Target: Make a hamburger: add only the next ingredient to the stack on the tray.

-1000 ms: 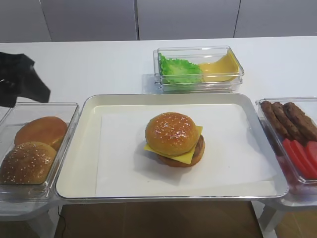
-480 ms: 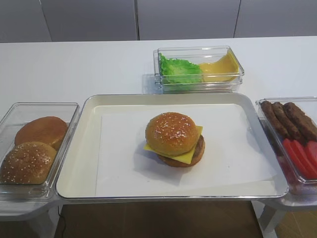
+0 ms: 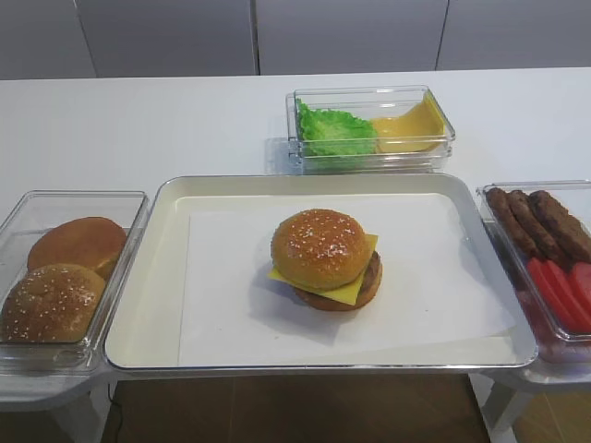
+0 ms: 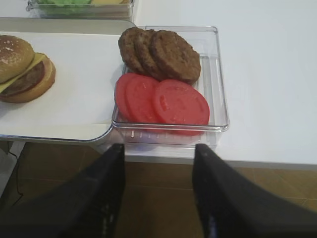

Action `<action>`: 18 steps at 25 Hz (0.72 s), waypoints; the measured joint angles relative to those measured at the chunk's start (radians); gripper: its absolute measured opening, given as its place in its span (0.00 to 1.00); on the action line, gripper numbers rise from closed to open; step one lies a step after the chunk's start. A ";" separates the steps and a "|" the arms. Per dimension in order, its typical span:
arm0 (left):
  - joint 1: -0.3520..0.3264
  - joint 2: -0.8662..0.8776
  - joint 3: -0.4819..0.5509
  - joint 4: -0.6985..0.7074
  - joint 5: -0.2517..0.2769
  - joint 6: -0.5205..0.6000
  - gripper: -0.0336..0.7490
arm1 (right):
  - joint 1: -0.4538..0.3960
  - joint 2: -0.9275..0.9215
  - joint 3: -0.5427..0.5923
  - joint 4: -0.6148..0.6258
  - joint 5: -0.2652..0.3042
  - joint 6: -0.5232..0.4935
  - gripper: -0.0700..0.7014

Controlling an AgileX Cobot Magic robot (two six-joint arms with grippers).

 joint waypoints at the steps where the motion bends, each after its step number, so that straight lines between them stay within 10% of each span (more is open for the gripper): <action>1: 0.000 -0.024 0.000 0.002 0.003 0.000 0.67 | 0.000 0.000 0.000 0.000 0.000 0.000 0.55; 18: 0.000 -0.389 0.000 0.049 0.020 0.010 0.66 | 0.000 0.000 0.000 0.000 0.000 0.002 0.55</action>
